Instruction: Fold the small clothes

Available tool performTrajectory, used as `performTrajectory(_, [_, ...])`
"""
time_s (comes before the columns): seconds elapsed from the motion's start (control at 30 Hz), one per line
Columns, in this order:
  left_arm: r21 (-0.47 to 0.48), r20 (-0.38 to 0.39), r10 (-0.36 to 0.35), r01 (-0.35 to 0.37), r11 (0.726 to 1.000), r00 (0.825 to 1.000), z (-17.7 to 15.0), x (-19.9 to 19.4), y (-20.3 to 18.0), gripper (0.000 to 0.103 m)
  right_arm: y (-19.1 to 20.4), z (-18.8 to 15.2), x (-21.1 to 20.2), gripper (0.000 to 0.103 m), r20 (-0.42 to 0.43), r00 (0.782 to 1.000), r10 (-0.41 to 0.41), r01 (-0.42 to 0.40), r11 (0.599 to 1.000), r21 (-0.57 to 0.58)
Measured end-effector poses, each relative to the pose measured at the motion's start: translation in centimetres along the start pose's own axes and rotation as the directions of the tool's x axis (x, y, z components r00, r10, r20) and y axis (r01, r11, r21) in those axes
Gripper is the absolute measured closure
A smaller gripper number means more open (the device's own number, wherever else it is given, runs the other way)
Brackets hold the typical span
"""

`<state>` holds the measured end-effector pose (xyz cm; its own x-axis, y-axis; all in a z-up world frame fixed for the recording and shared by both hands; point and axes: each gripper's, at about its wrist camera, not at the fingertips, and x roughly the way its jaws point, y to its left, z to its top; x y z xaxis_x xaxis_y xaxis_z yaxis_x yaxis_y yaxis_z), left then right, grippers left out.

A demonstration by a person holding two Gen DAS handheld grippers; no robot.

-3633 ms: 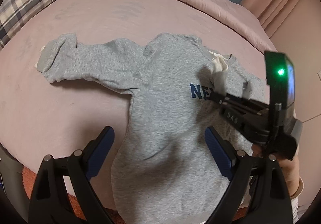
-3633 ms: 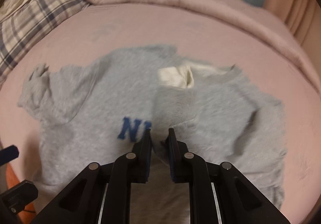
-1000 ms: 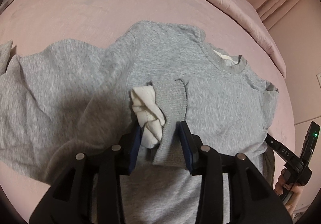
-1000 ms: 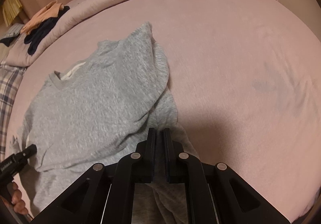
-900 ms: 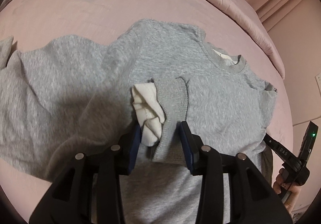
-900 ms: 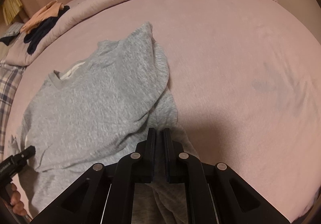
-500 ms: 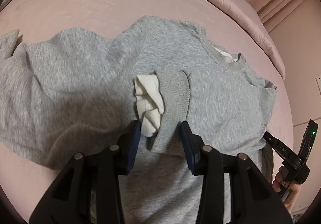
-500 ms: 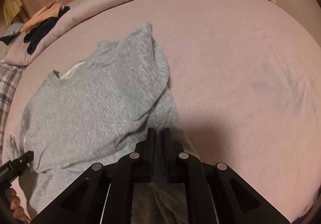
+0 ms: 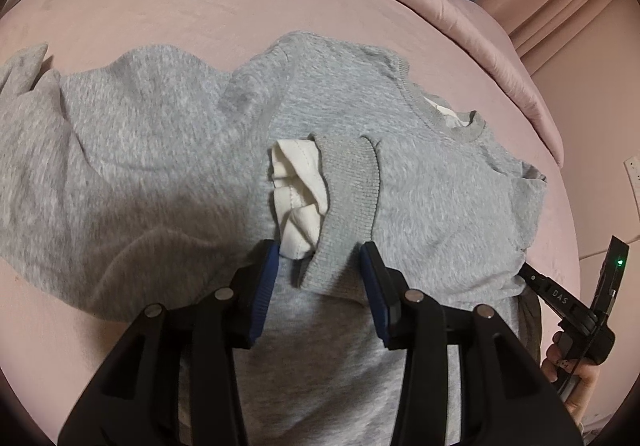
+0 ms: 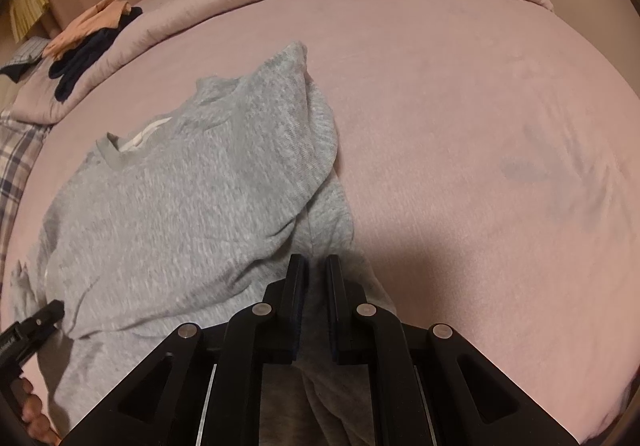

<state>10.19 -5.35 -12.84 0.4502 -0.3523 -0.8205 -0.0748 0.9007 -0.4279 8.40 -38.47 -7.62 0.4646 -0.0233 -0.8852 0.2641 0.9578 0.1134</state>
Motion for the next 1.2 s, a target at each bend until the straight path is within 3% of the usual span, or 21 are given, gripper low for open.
performTrajectory(0.13, [-0.013, 0.004, -0.003, 0.004, 1.0, 1.0, -0.4, -0.2, 0.1, 0.059, 0.4, -0.3, -0.1, 0.096, 0.005, 1.0, -0.014, 0.014, 1.0, -0.002])
performTrajectory(0.3, [0.028, 0.009, 0.024, -0.024, 0.999, 1.0, -0.9, -0.2, -0.4, 0.058, -0.6, -1.3, -0.5, 0.096, 0.008, 1.0, 0.027, -0.027, 0.997, 0.069])
performTrajectory(0.67, [0.055, -0.032, 0.043, -0.041, 0.998, 0.999, -2.3, -0.7, -0.6, 0.055, -1.5, -3.0, -1.7, 0.093, -0.01, 1.0, 0.021, -0.02, 0.997, 0.072])
performTrajectory(0.8, [0.05, -0.055, 0.061, -0.058, 0.997, 0.997, -2.7, -1.3, -1.0, 0.046, -1.9, -3.2, -2.2, 0.09, -0.024, 0.999, 0.025, -0.023, 0.996, 0.089])
performTrajectory(0.83, [0.041, -0.058, 0.056, -0.053, 0.998, 0.997, -2.8, -1.6, -1.0, 0.041, -1.9, -3.2, -2.2, 0.088, -0.025, 0.999, 0.026, -0.024, 0.996, 0.091])
performTrajectory(0.93, [0.013, -0.065, 0.037, -0.037, 0.999, 0.997, -3.0, -2.6, -0.8, 0.039, -1.8, -3.5, -2.9, 0.076, -0.03, 0.999, 0.024, -0.021, 0.996, 0.089])
performTrajectory(1.07, [-0.001, -0.051, 0.069, -0.069, 0.998, 0.996, -2.7, -4.5, -0.5, 0.037, -1.8, -3.3, -4.7, 0.064, -0.025, 1.0, -0.005, 0.008, 0.993, 0.121])
performTrajectory(1.17, [-0.039, 0.001, 0.056, -0.055, 0.998, 0.998, -2.0, -6.7, 0.2, 0.021, -1.6, -2.8, -6.9, 0.06, 0.028, 0.999, -0.022, 0.019, 0.994, 0.109])
performTrajectory(1.2, [-0.051, 0.024, 0.054, -0.053, 0.997, 0.998, -1.8, -7.6, 0.5, 0.015, -1.5, -2.6, -7.7, 0.053, 0.046, 0.999, -0.021, 0.016, 0.994, 0.108])
